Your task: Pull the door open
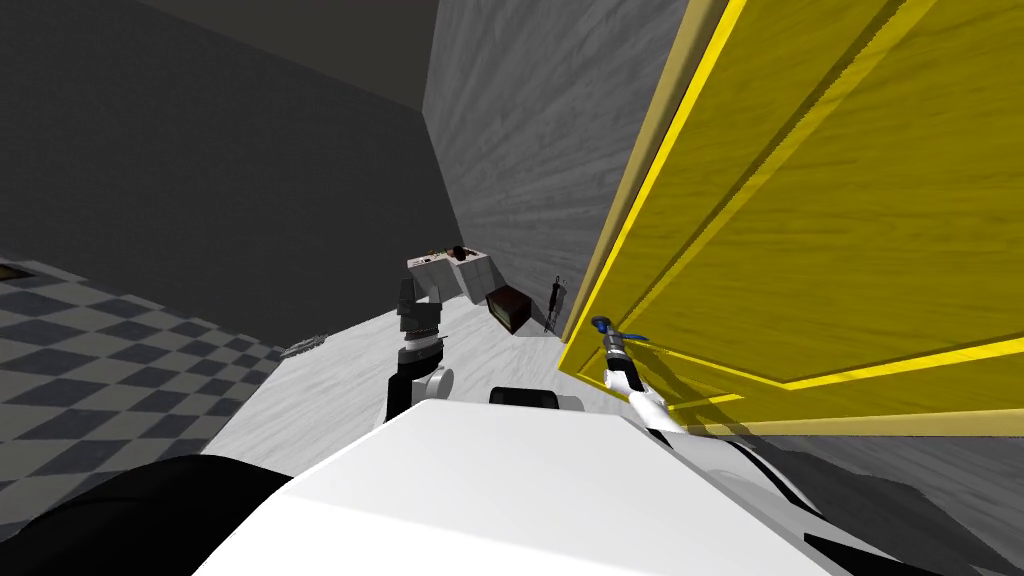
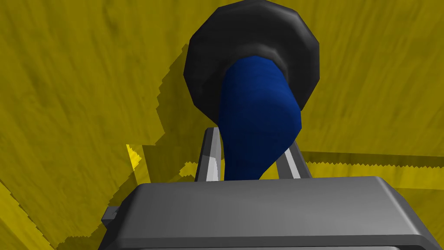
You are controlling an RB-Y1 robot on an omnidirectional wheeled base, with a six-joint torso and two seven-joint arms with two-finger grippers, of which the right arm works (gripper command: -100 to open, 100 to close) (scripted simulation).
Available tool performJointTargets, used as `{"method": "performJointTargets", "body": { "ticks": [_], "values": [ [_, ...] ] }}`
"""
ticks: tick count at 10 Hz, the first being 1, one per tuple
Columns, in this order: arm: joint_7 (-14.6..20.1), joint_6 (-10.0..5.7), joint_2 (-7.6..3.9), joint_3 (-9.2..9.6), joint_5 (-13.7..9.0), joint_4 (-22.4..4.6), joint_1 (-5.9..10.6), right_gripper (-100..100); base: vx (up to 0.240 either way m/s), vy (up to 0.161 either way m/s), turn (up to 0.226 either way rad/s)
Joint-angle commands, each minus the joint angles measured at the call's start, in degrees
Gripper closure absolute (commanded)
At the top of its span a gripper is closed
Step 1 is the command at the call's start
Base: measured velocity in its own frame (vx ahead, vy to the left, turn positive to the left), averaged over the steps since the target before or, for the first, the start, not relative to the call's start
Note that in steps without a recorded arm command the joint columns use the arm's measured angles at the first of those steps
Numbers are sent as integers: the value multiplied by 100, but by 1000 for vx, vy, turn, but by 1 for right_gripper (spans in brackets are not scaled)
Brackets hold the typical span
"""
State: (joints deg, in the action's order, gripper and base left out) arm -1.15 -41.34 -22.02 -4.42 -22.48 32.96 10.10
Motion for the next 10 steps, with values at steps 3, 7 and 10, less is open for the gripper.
{"method": "performJointTargets", "body": {
  "ticks": [3,7,10],
  "values": [
    [134,-6,-27,110,88,18,-32,100,-157,-17,64],
    [330,-59,-96,234,232,65,-79,100,-216,-34,116],
    [492,-102,-152,336,351,104,-118,100,-188,-39,122]
  ]
}}
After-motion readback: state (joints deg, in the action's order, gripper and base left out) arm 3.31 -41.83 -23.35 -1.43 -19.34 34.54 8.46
